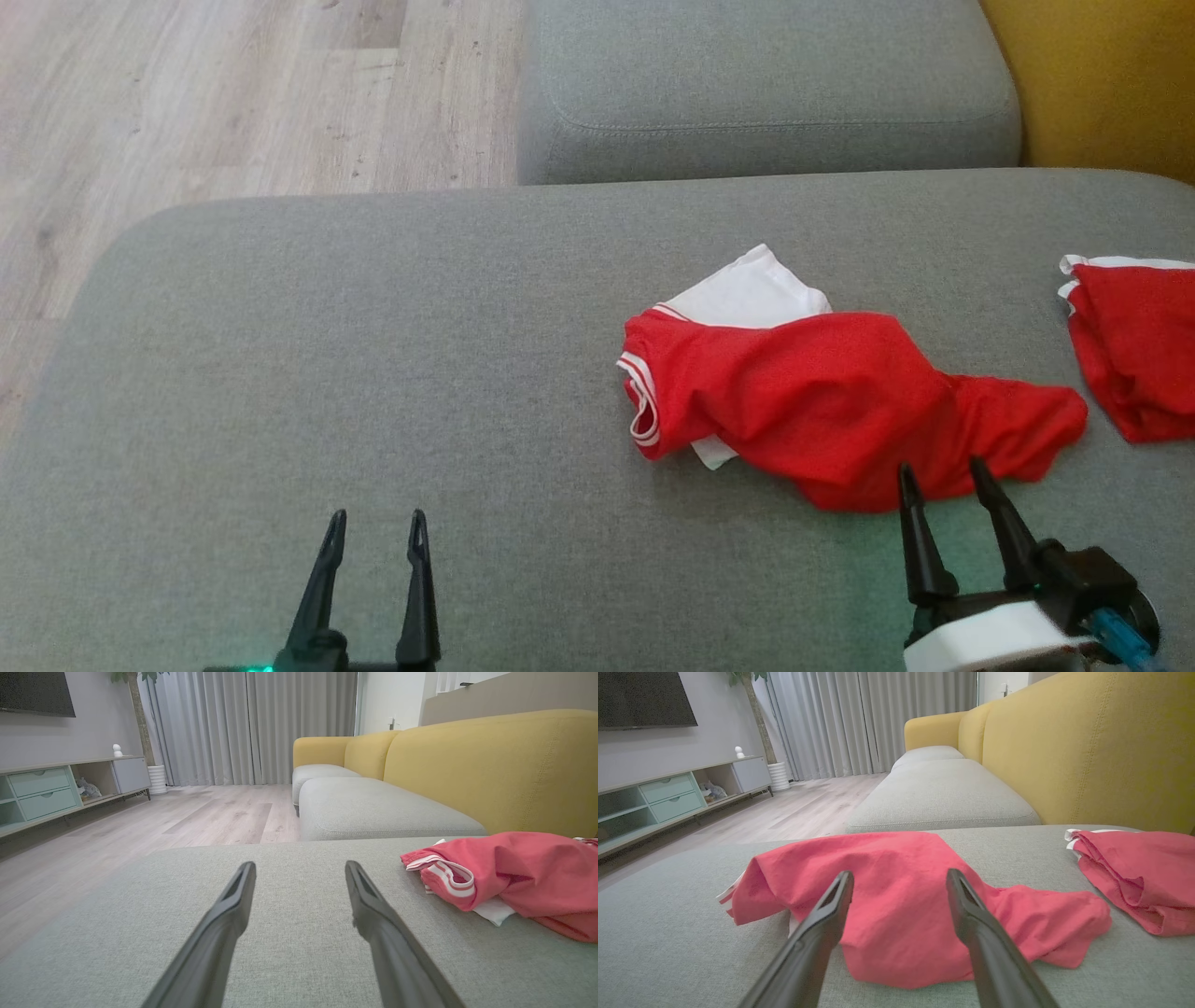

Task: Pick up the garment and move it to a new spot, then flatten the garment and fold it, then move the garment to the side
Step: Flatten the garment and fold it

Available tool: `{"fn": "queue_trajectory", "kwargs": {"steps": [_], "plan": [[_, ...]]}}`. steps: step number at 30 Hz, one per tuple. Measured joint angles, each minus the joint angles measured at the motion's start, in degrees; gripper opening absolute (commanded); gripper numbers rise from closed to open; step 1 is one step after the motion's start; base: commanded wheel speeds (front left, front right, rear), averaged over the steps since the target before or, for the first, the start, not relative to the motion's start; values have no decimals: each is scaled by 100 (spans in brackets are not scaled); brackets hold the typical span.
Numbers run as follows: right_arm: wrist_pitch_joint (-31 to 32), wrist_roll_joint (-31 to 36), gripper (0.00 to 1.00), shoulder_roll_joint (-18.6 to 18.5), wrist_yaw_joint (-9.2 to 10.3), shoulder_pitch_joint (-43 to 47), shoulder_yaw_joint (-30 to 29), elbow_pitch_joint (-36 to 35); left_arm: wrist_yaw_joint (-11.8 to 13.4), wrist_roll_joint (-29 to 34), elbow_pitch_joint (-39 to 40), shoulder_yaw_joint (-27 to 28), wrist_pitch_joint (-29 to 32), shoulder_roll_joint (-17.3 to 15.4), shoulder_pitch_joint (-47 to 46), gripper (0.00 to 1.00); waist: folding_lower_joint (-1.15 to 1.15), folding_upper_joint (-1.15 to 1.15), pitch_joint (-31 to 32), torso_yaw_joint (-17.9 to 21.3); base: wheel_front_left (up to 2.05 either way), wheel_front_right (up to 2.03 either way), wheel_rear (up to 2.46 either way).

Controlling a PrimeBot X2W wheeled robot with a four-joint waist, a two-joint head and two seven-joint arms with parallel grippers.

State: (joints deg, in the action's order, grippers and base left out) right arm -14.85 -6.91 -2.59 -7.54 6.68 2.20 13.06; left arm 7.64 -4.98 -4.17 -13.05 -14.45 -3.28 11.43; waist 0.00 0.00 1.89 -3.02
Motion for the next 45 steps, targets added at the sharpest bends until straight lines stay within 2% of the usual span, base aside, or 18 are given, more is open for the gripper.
{"fn": "queue_trajectory", "kwargs": {"steps": [10, 15, 21, 24, 28, 32, 35, 39, 42, 45], "plan": [[1, 3, 100, 0, 0, 7, 79, 2, -10, 110, -68, -24, 0, 0, -37, 100, 0, 0, -40, 36, 0, 0, 0], [2, 45, 100, 1, 0, 5, 141, 7, -233, 112, -246, -25, 0, 2, -337, 100, 0, 0, -149, 184, 0, 0, 0], [7, 194, 100, 2, 0, -51, 232, 9, -538, 194, -948, -192, -1, 24, -1533, 100, 0, 0, -463, 445, 0, 0, 0], [7, 238, 100, 2, 0, -357, 253, -1, -667, 202, -1841, -347, 75, 36, -2768, 100, 3, 0, -856, 645, 0, 0, 0], [7, 255, 100, 1, 0, -704, 277, -35, -657, 360, -2586, -547, 215, 55, -4075, 100, 2, 0, -1284, 860, 0, 0, 0], [7, 253, 100, 1, 0, -914, 322, -68, -678, 156, -3437, -845, 660, 98, -5081, 100, 2, 0, -1696, 1100, 0, 0, 0], [7, 252, 100, 1, 0, -1023, 366, -103, -777, -108, -4060, -1098, 1084, 109, -5483, 100, 2, 0, -1952, 1292, 0, 0, 0], [7, 237, 100, 1, 0, -1118, 389, -119, -854, -359, -4482, -1335, 1386, 113, -5615, 100, 1, 0, -2161, 1480, 0, 0, 0], [7, 202, 100, 0, 0, -1147, 376, -129, -1015, -661, -4674, -1505, 1497, 112, -5628, 100, 1, 0, -2327, 1619, 0, 0, 0], [7, 194, 100, 1, 0, -1150, 383, -136, -1045, -757, -4768, -1684, 1541, 96, -5847, 100, 0, 0, -2422, 1702, 0, 0, 0]]}}
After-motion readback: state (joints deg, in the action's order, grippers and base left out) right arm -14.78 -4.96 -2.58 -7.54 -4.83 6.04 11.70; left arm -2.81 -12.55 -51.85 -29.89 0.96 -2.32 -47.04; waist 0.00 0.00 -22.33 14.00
